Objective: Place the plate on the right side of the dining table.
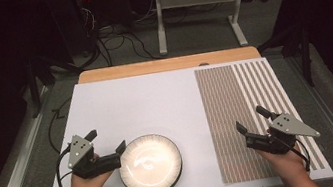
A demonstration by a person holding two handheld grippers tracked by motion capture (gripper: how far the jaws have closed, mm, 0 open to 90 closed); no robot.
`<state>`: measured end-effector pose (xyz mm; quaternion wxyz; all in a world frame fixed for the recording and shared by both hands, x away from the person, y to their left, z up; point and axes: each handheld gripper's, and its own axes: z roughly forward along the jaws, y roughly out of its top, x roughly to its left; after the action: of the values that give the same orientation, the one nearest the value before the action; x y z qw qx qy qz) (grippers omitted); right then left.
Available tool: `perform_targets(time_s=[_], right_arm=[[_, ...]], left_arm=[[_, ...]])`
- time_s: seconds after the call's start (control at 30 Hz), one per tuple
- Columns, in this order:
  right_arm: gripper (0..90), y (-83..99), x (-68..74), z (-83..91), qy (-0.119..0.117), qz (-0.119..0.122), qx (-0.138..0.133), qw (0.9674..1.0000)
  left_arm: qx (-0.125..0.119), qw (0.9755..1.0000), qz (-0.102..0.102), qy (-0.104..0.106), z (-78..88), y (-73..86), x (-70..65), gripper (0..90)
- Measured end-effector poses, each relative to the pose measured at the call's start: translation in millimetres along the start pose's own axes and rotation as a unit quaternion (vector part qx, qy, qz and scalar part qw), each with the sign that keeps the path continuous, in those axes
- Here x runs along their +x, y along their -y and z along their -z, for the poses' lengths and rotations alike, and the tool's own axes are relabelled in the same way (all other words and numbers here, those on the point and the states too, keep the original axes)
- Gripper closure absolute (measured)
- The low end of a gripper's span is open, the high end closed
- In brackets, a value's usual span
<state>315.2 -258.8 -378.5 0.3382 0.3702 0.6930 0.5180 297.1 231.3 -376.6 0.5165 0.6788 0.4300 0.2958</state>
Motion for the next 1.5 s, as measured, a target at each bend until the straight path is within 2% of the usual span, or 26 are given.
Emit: perform_targets(time_s=[0.03,0.07,0.13,0.2,0.23,0.3,0.33,0.43,0.5,0.53,0.6,0.67,0.7,0.77,0.83,1.1,1.23,1.5], right_arm=[[25.2,-0.3,2.9,-0.5,-0.002,0.003,0.003,1.0000],[25.2,-0.3,2.9,-0.5,-0.002,0.003,0.003,1.0000],[33.6,-1.6,7.0,-3.2,-0.015,0.004,0.008,0.9999],[35.5,-2.1,8.6,-4.5,-0.017,0.004,0.010,0.9998],[40.2,-3.4,11.9,-7.5,-0.031,0.001,0.014,0.9994],[42.2,-4.1,14.0,-9.0,-0.035,0.002,0.019,0.9992],[47.7,-6.2,18.3,-12.2,-0.049,0.003,0.028,0.9984],[55.6,-12.9,23.4,-17.5,-0.071,-0.002,0.036,0.9968],[59.5,-18.4,26.7,-21.2,-0.087,-0.007,0.036,0.9955],[59.5,-18.4,26.7,-21.2,-0.087,-0.007,0.036,0.9955],[65.6,-27.4,30.9,-27.0,-0.103,-0.011,0.030,0.9941],[67.3,-29.9,32.5,-29.0,-0.108,-0.014,0.027,0.9937],[71.0,-34.1,35.9,-34.3,-0.114,-0.017,0.021,0.9930],[72.8,-35.9,38.3,-36.9,-0.115,-0.017,0.022,0.9929],[78.8,-39.2,46.1,-45.0,-0.125,-0.009,0.020,0.9919],[87.0,-45.5,66.4,-60.1,-0.148,0.006,0.026,0.9886],[90.0,-48.7,75.5,-65.2,-0.155,0.005,0.026,0.9875],[90.0,-52.3,92.0,-73.0,-0.175,0.024,0.024,0.9840]], left_arm=[[0.000,1.0000,0.001,0.000,0.4,0.0,0.5,0.5],[0.000,1.0000,0.001,0.000,0.4,0.0,0.5,0.5],[0.000,1.0000,0.001,0.000,0.3,0.1,0.9,0.5],[0.001,1.0000,0.000,0.000,0.1,0.3,1.1,0.5],[0.001,1.0000,0.001,0.001,-0.2,0.3,0.8,0.5],[0.001,1.0000,0.000,0.001,-0.1,0.2,0.5,0.5],[0.001,1.0000,-0.001,0.001,0.1,0.1,0.2,0.5],[0.000,1.0000,-0.001,0.002,0.3,0.2,0.0,0.5],[0.000,1.0000,-0.001,0.002,0.5,0.3,0.3,0.5],[0.000,1.0000,-0.001,0.002,0.5,0.3,0.3,0.5],[0.000,1.0000,-0.001,0.002,1.2,0.6,1.0,0.5],[0.000,1.0000,-0.001,0.002,1.4,0.6,1.1,0.5],[-0.001,1.0000,-0.001,0.002,1.7,0.7,1.5,0.5],[-0.002,1.0000,0.000,0.001,1.8,0.8,1.5,0.5],[-0.002,1.0000,0.000,0.000,2.0,1.0,1.7,0.5],[-0.003,1.0000,0.002,-0.001,3.4,1.0,2.9,0.5],[-0.005,1.0000,0.003,-0.001,3.6,0.8,2.6,0.5],[-0.005,1.0000,0.002,-0.001,3.8,0.9,3.4,0.5]])
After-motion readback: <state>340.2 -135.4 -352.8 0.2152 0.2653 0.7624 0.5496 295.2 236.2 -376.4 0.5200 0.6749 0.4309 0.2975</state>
